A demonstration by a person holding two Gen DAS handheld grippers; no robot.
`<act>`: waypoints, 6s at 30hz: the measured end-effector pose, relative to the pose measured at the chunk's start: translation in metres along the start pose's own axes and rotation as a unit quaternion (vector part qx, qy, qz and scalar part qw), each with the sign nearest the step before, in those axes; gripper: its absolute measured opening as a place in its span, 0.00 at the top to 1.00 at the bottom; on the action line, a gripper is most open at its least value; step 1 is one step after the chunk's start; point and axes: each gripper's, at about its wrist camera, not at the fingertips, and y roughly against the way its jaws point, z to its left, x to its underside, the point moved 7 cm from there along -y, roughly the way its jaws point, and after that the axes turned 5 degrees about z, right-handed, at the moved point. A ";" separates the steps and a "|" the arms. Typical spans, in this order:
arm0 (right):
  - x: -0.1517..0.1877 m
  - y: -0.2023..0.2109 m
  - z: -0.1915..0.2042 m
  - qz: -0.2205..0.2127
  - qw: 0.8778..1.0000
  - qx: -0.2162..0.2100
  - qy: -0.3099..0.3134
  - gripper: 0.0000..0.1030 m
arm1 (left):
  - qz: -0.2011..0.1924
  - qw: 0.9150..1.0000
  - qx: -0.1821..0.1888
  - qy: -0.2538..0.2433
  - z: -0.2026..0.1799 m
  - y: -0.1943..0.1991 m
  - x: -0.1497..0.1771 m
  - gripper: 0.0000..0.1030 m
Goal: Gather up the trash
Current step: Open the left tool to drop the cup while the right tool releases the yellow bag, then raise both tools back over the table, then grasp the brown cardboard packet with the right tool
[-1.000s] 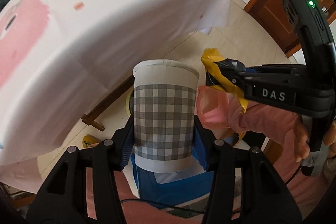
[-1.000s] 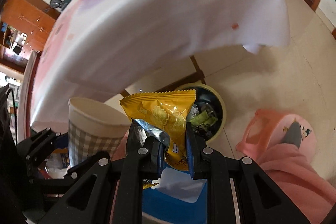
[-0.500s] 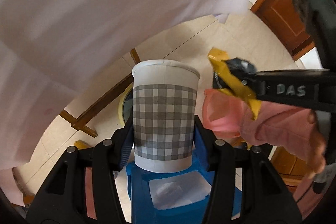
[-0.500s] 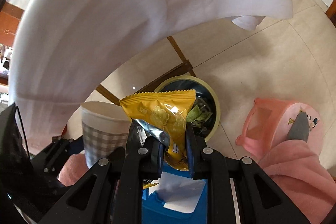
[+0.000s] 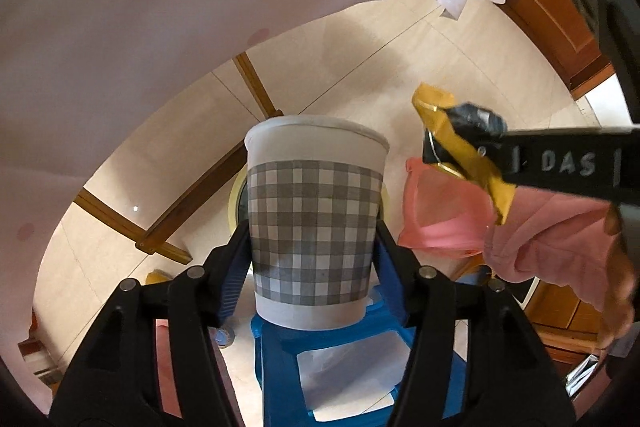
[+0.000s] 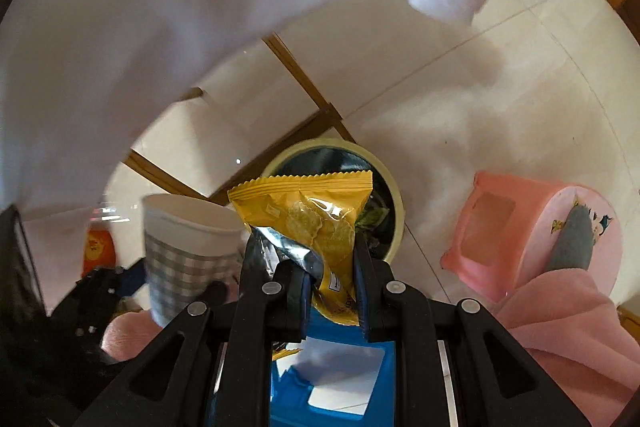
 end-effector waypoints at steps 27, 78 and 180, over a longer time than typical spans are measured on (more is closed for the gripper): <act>0.002 -0.048 -0.001 0.039 0.999 0.003 0.011 0.83 | 0.004 1.000 -0.021 0.016 0.008 -0.010 -0.003 0.23; 0.072 0.125 0.069 -0.092 0.990 -0.056 0.088 0.53 | -0.118 0.988 -0.096 -0.015 0.021 0.174 0.022 0.23; -0.383 0.222 0.385 -0.241 0.917 0.064 0.311 0.58 | -0.055 0.976 -0.033 0.208 0.392 0.170 -0.345 0.62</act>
